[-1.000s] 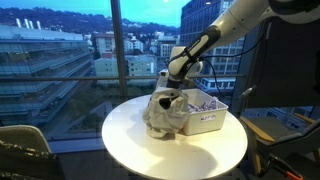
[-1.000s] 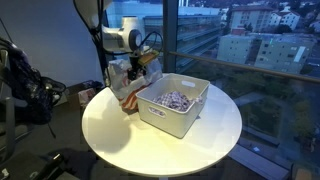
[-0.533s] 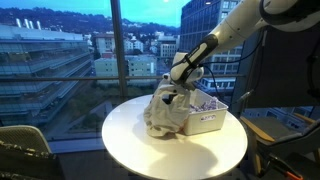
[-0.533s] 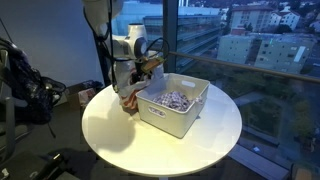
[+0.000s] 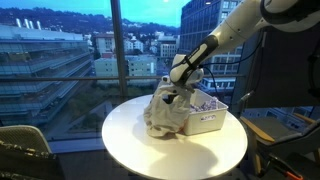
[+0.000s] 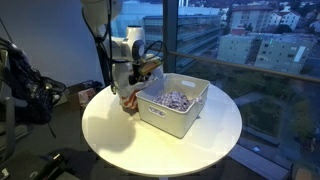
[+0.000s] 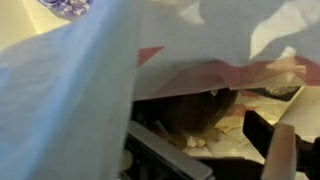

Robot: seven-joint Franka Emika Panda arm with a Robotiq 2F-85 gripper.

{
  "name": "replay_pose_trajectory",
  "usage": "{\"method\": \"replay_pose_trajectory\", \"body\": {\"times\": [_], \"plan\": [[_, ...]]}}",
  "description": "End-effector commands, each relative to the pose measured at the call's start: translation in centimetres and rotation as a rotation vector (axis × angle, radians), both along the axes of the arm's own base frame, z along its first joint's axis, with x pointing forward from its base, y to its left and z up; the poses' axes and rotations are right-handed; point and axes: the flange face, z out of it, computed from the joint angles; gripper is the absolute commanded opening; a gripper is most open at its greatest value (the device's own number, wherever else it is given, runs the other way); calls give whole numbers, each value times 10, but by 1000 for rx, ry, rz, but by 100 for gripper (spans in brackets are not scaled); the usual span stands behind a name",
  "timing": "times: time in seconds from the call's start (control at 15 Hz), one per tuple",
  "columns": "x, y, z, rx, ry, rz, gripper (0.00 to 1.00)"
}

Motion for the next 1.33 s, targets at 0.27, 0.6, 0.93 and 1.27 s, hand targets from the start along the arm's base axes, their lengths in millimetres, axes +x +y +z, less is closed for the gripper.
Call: {"method": "replay_pose_trajectory", "body": {"times": [0.27, 0.6, 0.93, 1.27], "plan": [[4, 14, -11, 30, -20, 12, 100], [13, 39, -28, -84, -127, 194, 100], [18, 48, -43, -267, -124, 392, 100], [35, 37, -55, -456, -152, 562, 100]]}}
